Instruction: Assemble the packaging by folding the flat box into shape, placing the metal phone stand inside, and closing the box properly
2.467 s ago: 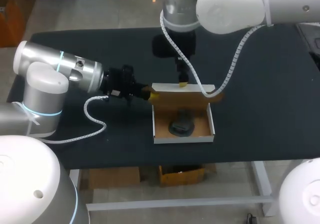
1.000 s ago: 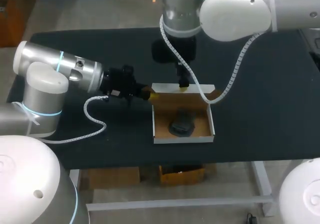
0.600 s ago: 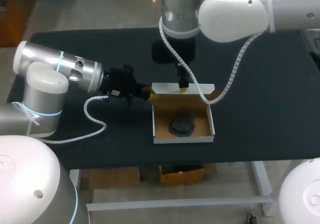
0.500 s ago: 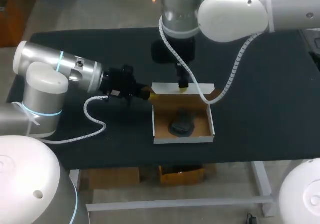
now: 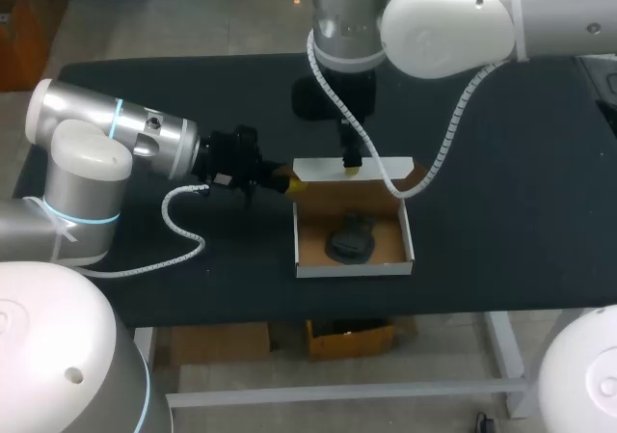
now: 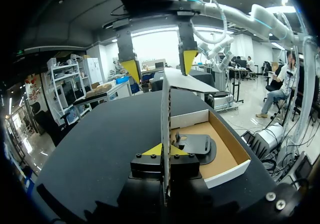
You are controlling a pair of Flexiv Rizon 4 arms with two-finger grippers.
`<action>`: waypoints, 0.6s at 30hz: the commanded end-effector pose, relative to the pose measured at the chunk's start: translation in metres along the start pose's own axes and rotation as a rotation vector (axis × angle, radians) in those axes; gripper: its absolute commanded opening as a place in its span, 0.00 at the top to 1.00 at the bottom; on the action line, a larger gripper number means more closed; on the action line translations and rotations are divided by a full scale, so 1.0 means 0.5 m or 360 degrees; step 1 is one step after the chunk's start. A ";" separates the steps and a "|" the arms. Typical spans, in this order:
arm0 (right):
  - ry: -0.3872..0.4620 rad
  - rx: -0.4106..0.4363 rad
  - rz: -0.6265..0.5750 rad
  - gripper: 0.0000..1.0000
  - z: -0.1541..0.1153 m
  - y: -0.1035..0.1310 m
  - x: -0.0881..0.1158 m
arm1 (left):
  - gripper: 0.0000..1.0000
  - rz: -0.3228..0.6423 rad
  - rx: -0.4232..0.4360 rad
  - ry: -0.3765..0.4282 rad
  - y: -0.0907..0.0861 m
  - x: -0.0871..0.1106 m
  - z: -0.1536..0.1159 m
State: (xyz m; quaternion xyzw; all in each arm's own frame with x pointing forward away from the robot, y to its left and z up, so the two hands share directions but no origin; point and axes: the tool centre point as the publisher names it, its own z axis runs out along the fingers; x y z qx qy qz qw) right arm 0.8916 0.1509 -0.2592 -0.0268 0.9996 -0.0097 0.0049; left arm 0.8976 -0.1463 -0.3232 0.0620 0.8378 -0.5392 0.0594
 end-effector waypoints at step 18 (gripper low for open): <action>0.0062 -0.0062 -0.0027 0.51 0.026 0.002 -0.025 | 1.00 0.0002 0.0004 0.0003 0.007 0.002 0.007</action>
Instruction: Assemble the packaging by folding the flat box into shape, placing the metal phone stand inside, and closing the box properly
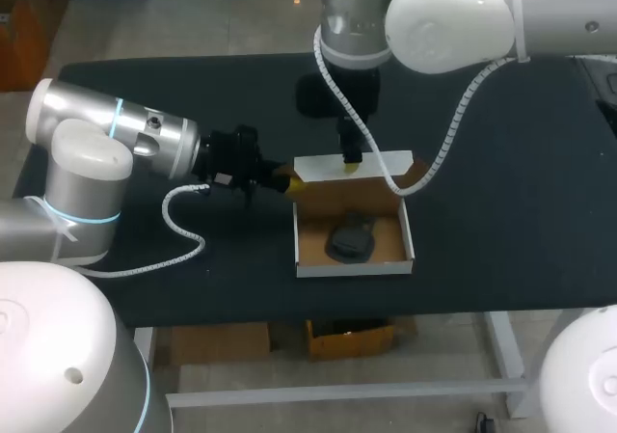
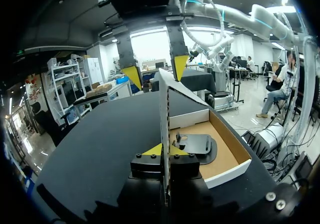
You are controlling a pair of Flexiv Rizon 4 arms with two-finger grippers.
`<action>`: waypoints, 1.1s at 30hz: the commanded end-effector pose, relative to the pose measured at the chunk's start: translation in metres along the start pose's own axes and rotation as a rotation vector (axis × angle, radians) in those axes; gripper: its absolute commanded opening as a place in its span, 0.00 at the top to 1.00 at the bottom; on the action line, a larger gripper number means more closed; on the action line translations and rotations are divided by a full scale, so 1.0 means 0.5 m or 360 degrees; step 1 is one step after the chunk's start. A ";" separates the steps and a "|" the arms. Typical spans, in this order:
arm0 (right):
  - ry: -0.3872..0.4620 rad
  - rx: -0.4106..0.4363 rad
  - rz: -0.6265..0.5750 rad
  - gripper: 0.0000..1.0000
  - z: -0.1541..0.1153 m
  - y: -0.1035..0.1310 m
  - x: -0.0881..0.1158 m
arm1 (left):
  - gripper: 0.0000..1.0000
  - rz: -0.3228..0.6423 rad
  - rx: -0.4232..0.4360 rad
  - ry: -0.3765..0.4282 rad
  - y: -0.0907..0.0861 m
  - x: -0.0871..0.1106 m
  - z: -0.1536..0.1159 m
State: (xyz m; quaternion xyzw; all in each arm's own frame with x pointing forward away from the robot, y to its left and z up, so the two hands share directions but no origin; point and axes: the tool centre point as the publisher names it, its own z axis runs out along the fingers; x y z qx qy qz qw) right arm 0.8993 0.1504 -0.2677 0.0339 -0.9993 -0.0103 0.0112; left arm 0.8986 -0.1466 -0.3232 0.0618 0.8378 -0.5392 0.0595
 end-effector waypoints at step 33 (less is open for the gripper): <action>0.0058 0.0010 -0.0013 1.00 0.027 0.006 -0.011 | 1.00 0.0002 0.0004 0.0003 0.007 0.004 0.006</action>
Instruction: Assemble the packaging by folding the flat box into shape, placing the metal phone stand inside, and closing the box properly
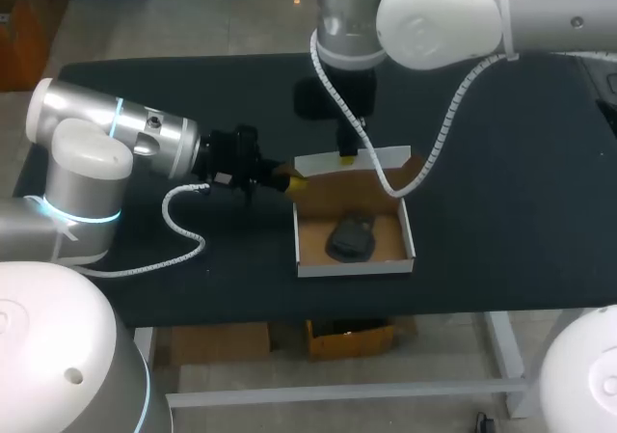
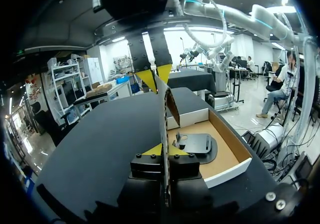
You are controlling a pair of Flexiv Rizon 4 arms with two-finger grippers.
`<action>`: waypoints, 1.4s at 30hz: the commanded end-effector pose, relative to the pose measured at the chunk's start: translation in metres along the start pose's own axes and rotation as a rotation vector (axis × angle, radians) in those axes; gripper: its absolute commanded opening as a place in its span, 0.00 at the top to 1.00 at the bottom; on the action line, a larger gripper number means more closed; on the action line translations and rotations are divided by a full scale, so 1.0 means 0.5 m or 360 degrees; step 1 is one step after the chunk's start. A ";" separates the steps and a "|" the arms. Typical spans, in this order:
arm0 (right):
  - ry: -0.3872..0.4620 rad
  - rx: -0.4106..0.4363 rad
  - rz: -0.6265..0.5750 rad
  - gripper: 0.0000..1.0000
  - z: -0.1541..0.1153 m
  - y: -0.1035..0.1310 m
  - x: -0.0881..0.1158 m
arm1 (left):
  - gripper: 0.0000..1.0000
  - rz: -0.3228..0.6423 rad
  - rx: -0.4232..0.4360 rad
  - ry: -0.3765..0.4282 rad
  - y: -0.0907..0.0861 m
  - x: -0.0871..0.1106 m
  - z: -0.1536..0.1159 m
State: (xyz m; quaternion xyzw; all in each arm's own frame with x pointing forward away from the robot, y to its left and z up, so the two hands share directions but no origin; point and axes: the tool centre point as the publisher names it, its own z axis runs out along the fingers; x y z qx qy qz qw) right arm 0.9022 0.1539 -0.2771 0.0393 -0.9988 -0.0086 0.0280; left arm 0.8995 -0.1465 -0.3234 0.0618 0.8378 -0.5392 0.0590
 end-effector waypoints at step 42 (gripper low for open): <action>-0.0104 -0.0589 0.0263 0.00 -0.149 -0.088 0.012 | 1.00 0.0003 0.0004 0.0002 0.006 0.006 0.006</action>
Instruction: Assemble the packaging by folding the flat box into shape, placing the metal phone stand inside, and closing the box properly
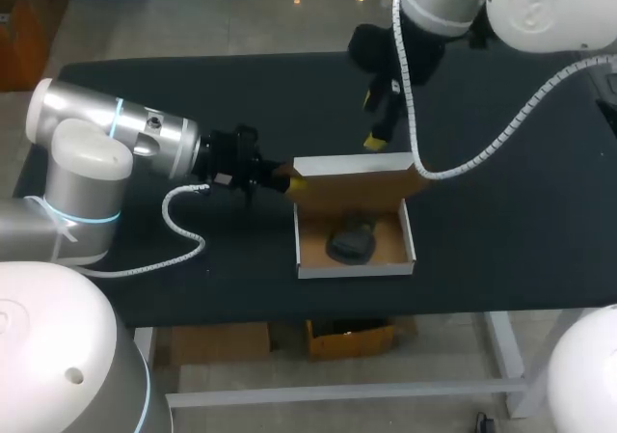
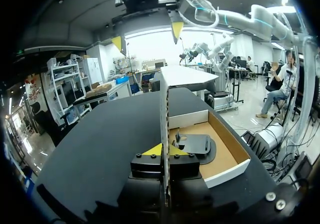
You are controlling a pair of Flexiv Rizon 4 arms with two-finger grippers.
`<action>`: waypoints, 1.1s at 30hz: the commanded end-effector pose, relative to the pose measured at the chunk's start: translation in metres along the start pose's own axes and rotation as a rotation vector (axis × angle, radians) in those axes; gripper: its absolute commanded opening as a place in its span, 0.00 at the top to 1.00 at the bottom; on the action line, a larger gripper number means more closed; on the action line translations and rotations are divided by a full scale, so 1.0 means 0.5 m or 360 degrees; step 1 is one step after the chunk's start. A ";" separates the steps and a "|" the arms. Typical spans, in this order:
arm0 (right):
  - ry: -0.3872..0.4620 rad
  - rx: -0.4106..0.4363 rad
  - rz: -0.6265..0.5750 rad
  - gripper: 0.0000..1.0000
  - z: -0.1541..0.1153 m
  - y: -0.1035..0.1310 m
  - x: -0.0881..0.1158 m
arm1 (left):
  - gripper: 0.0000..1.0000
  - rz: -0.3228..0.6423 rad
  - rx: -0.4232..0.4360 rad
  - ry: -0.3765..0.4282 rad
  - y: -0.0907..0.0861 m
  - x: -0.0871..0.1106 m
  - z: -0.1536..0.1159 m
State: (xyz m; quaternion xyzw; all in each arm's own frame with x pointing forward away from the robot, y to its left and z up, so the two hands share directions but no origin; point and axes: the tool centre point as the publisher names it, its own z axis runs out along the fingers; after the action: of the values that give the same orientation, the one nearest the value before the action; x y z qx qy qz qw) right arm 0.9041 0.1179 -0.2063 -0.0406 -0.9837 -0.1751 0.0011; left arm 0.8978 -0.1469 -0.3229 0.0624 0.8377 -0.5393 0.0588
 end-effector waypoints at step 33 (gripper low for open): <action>0.0103 -0.0024 0.0376 0.00 -0.044 -0.037 -0.037 | 1.00 0.0060 -0.0021 -0.0012 0.008 0.006 0.008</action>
State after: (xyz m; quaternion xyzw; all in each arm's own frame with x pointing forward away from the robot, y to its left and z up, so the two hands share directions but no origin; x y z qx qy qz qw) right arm 0.9156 0.0915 -0.1951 -0.1378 -0.9721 -0.1845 0.0441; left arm 0.8990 -0.1463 -0.3238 0.0705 0.8390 -0.5353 0.0666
